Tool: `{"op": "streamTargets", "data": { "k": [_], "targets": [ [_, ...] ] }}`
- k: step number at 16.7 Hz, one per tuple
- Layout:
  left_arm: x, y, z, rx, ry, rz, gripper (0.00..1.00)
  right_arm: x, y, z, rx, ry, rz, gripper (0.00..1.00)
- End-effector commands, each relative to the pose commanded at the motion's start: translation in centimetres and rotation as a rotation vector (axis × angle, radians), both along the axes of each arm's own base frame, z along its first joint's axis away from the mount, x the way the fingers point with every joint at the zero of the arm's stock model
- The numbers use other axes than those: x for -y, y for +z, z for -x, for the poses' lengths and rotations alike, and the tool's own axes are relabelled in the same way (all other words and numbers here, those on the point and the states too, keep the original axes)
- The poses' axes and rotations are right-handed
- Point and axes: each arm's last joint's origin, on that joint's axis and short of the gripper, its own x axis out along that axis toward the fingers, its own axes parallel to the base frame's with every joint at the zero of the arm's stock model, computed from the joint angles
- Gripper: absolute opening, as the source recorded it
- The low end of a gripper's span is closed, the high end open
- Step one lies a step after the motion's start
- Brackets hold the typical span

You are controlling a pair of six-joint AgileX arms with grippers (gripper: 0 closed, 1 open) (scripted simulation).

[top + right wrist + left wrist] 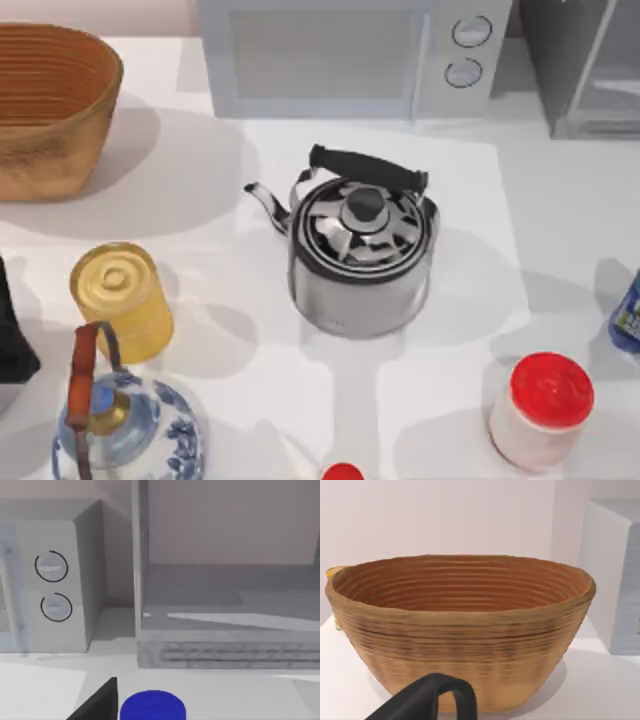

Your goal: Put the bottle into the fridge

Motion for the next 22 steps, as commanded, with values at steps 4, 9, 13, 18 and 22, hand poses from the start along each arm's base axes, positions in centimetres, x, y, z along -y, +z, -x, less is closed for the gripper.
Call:
{"op": "streamTargets", "data": {
  "k": [4,9,13,18,22],
  "targets": [
    [0.0,0.0,0.0,0.000,0.000,0.000,1.00,0.0,0.3,-0.1,0.005,0.016,0.014,1.00],
    [0.0,0.0,0.0,0.000,0.000,0.000,1.00,0.6,1.7,-1.6,-0.003,0.122,0.110,1.00],
    [0.0,0.0,0.0,0.000,0.000,0.000,1.00,1.8,1.3,-4.2,-0.077,0.269,0.187,1.00],
    [0.0,0.0,0.0,0.000,0.000,0.000,1.00,4.6,-2.1,-7.3,-0.170,0.505,0.193,1.00],
    [0.0,0.0,0.0,0.000,0.000,0.000,1.00,7.3,-5.7,-8.2,-0.162,0.660,0.142,1.00]
  ]
}}
